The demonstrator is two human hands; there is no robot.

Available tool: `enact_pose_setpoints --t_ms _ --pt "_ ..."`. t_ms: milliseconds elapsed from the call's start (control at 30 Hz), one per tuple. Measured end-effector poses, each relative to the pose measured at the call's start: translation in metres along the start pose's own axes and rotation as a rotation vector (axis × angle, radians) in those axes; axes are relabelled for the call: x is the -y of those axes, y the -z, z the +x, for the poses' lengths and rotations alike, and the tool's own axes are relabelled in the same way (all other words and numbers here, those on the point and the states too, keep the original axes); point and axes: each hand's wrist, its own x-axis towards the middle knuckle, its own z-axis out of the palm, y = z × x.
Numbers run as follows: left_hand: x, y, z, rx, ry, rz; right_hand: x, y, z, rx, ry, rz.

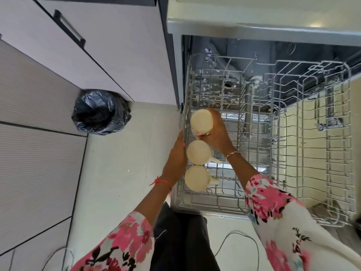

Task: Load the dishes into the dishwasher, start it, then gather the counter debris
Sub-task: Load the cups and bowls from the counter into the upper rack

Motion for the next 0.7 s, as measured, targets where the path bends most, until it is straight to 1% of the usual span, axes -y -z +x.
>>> enact_pose_setpoints --t_ms 67,233,533,700 --pt "0.003 0.0 0.001 0.005 0.009 0.005 -0.002 0.001 0.001 0.044 -0.024 0.009" --pt "0.004 0.0 0.001 0.002 0.026 0.08 -0.004 0.001 0.004 0.08 -0.03 -0.012" --pt "0.005 -0.001 0.002 0.009 0.045 0.101 -0.005 0.011 0.0 0.27 -0.1 -0.002" --pt "0.003 -0.001 0.002 0.017 0.067 0.102 -0.002 0.019 -0.002 0.307 -0.108 -0.003"
